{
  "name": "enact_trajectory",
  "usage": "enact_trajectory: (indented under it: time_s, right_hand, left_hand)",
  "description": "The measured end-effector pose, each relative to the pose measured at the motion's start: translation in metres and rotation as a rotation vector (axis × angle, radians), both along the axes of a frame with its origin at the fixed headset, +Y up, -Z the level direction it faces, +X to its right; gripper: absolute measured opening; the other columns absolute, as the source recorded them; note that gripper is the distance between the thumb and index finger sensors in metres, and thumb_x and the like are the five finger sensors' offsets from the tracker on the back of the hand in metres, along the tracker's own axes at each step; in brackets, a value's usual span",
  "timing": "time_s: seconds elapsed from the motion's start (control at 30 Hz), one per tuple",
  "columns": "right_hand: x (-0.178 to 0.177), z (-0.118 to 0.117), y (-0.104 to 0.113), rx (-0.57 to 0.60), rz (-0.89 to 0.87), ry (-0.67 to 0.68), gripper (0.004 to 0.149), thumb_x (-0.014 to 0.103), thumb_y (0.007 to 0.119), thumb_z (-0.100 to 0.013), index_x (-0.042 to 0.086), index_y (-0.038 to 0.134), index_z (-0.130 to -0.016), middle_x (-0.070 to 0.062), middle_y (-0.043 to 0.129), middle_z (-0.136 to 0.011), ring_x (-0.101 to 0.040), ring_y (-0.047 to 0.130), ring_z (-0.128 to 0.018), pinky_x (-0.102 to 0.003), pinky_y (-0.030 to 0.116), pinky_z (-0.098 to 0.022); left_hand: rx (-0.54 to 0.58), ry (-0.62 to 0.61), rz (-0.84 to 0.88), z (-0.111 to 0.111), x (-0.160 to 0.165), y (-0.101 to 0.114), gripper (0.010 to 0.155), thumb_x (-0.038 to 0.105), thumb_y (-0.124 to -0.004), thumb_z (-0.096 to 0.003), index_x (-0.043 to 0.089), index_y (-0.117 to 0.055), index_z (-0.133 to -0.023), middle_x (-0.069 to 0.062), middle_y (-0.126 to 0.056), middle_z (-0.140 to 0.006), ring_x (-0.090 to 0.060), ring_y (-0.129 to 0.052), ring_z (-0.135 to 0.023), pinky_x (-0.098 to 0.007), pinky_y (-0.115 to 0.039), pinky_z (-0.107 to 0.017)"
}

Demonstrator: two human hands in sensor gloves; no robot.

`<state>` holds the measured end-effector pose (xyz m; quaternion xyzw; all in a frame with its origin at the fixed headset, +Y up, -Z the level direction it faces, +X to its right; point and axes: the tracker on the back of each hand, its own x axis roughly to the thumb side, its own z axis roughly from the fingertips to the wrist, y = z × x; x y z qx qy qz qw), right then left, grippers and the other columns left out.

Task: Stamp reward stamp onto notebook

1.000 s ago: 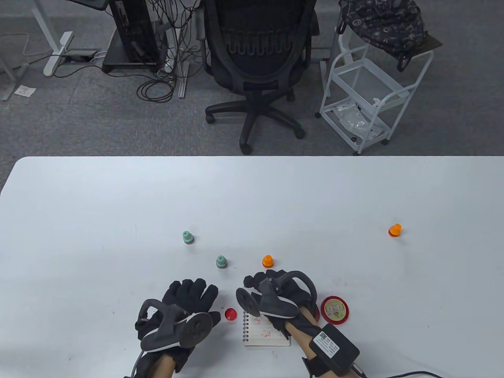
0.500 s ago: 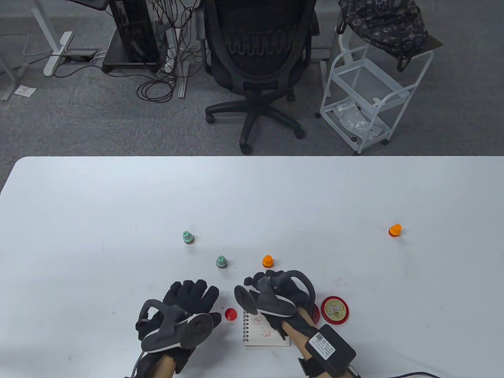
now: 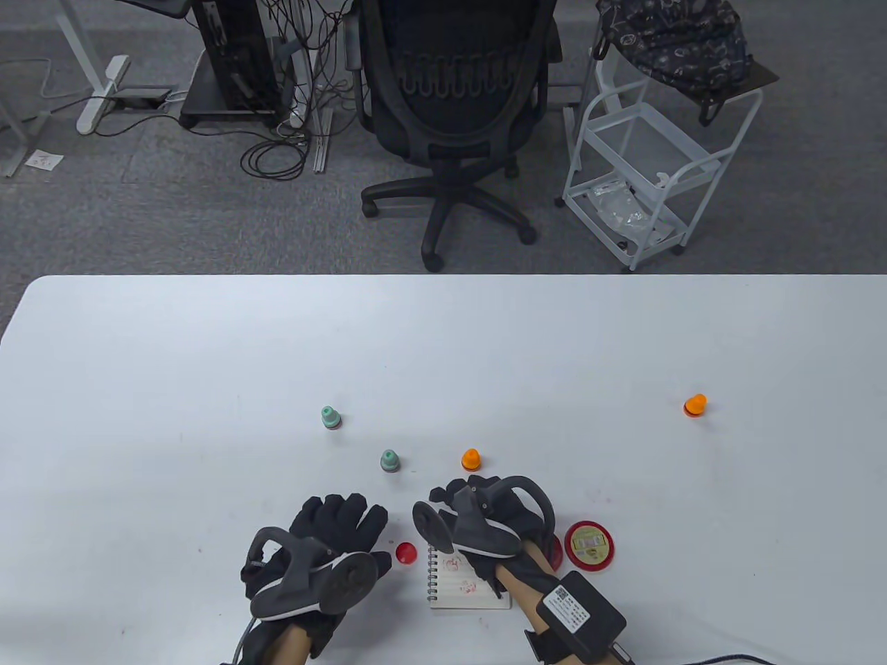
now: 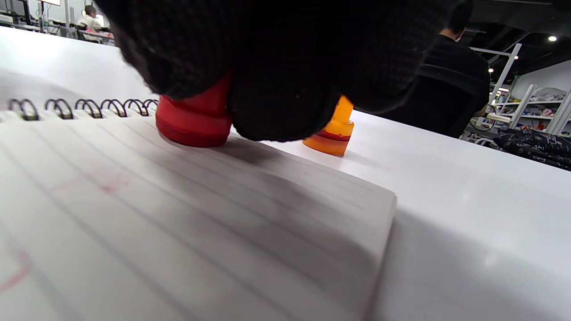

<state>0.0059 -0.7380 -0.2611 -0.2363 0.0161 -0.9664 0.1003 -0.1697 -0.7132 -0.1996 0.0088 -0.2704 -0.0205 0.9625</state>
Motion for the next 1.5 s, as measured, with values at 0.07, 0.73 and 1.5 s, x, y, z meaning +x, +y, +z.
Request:
enact_trajectory:
  time_s: [0.07,0.73,1.5]
  right_hand:
    - [-0.001,0.0,0.0,0.003,0.009,0.001,0.048,0.031,0.082,-0.032,0.035,0.079,-0.079,0.004,0.093,-0.077,-0.01,0.1,-0.049,-0.029,0.087,-0.04]
    - [-0.005,0.003,0.002,0.006,0.057,-0.005,0.047,0.032,0.082,-0.033,0.035,0.078,-0.08,0.004,0.091,-0.078,-0.011,0.099,-0.051,-0.03,0.087,-0.041]
    - [0.009,0.003,0.019,0.025,-0.071,0.005,0.05,0.035,0.08,-0.035,0.034,0.075,-0.085,0.004,0.091,-0.08,-0.011,0.1,-0.052,-0.031,0.087,-0.041]
  left_hand:
    - [-0.003,0.0,0.001,0.0,0.0,0.0,0.067,0.054,-0.066,-0.0528,0.016,-0.073,-0.108,-0.019,-0.069,-0.111,-0.053,-0.071,-0.094,-0.068,-0.057,-0.068]
    - [-0.035,-0.001,-0.006,0.0,0.002,-0.002,0.067,0.054,-0.066,-0.053,0.016,-0.073,-0.108,-0.019,-0.069,-0.111,-0.052,-0.072,-0.094,-0.067,-0.058,-0.068]
    - [-0.042,0.01,0.016,0.0,-0.001,-0.001,0.066,0.054,-0.066,-0.0531,0.016,-0.073,-0.108,-0.019,-0.069,-0.111,-0.053,-0.072,-0.093,-0.067,-0.058,-0.068]
